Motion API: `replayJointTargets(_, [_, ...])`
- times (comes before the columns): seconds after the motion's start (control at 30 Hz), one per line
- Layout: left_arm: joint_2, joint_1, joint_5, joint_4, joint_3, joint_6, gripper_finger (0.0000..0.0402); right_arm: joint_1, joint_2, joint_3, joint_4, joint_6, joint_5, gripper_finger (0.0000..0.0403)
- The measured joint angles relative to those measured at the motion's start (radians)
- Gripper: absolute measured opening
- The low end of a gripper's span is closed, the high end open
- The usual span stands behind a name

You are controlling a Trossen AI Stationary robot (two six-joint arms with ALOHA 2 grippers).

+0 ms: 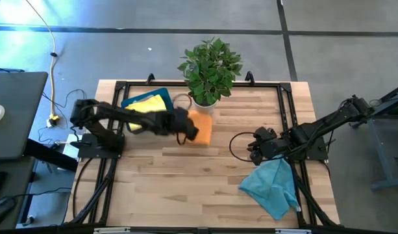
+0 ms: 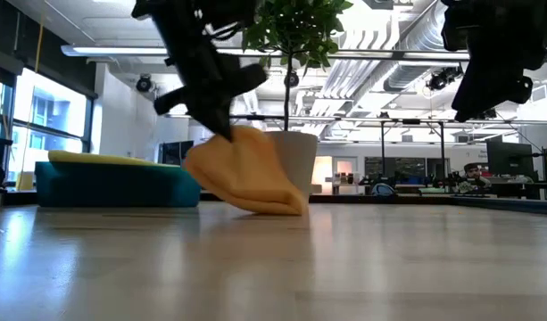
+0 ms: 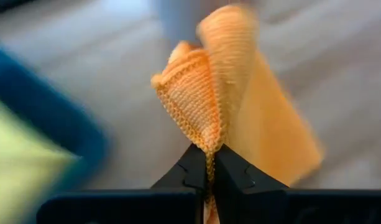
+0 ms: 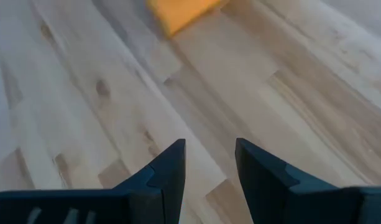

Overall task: Fold microfiber towels
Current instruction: Put the orange towel into the blue bin

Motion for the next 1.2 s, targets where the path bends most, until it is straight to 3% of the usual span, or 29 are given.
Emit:
replayJointTargets(0.3, [-0.084,0.263,-0.037,-0.202,-0.002,0.236,0.0004,-0.029,0.000,0.000,-0.003,0.024,0.069,0.0133])
replayJointTargets(0.6, [-0.127,0.409,-0.047,-0.266,-0.001,0.350,0.0005,-0.118,0.000,0.000,-0.007,0.017,0.079,0.0133])
replayJointTargets(0.87, [-0.210,0.452,-0.072,-0.396,-0.001,0.343,0.0005,-0.182,0.000,0.000,-0.007,0.017,0.079,0.0133])
replayJointTargets(1.2, [-0.296,0.434,-0.137,-0.676,-0.001,0.153,0.0005,-0.216,0.000,0.000,-0.007,-0.002,0.078,0.0133])
